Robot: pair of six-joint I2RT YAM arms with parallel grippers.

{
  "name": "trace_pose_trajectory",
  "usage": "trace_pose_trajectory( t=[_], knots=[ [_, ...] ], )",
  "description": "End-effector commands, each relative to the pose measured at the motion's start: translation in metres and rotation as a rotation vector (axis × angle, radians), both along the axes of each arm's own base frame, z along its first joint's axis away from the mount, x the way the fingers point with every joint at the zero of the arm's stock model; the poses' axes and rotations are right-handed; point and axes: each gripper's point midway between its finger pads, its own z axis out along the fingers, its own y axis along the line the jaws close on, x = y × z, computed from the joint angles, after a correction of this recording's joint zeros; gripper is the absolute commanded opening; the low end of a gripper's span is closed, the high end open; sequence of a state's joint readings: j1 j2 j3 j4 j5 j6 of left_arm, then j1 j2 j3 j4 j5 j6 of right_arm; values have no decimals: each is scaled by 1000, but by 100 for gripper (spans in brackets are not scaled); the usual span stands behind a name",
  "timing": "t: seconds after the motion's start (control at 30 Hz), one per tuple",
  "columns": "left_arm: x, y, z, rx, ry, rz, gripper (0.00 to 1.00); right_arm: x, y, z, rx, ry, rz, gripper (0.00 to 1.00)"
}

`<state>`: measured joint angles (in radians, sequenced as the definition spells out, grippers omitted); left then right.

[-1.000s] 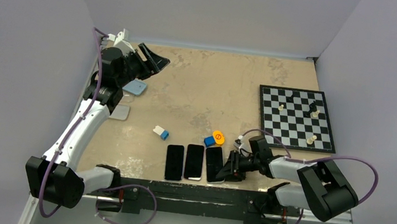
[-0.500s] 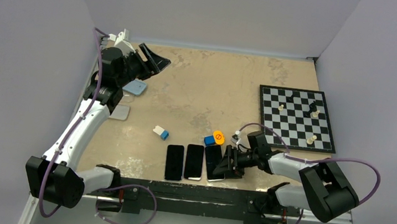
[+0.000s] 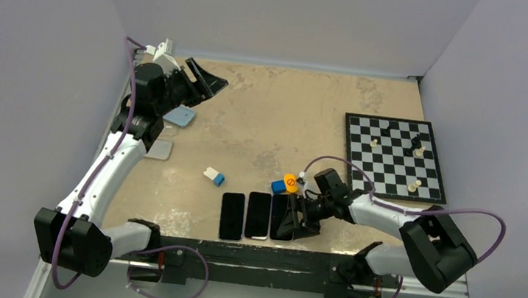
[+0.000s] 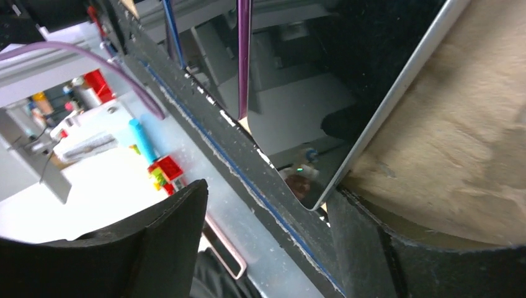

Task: Take the phone out of the phone case
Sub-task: Place the phone at the center of the board, then reset both arms

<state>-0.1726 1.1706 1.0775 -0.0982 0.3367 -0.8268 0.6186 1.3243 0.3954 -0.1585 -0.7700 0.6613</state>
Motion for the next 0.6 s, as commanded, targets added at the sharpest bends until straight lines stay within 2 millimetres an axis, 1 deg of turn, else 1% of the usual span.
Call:
trace_pose_trajectory(
  t=[0.0,0.17,0.23,0.33,0.4,0.43,0.5,0.57],
  knots=[
    [-1,-2,22,-14,-58,-17,74,24,-23,-17,-203,-145,-44,77],
    [-1,-3,25,-8,-68,-24,74,27,-32,-12,-254,-179,-45,84],
    [-2,-2,27,9,-80,-24,74,28,-32,-5,-242,-195,-59,86],
    [-3,6,33,73,-119,1,74,44,-35,12,-268,-271,-125,87],
    [-6,14,41,126,-163,30,74,60,-36,37,-266,-354,-190,88],
    [-9,20,45,153,-190,52,74,72,-36,54,-258,-414,-234,89],
    [-17,32,56,212,-260,98,74,99,-41,94,-249,-564,-333,90],
    [-27,43,67,258,-332,148,75,124,-51,139,-244,-728,-431,90]
  ],
)
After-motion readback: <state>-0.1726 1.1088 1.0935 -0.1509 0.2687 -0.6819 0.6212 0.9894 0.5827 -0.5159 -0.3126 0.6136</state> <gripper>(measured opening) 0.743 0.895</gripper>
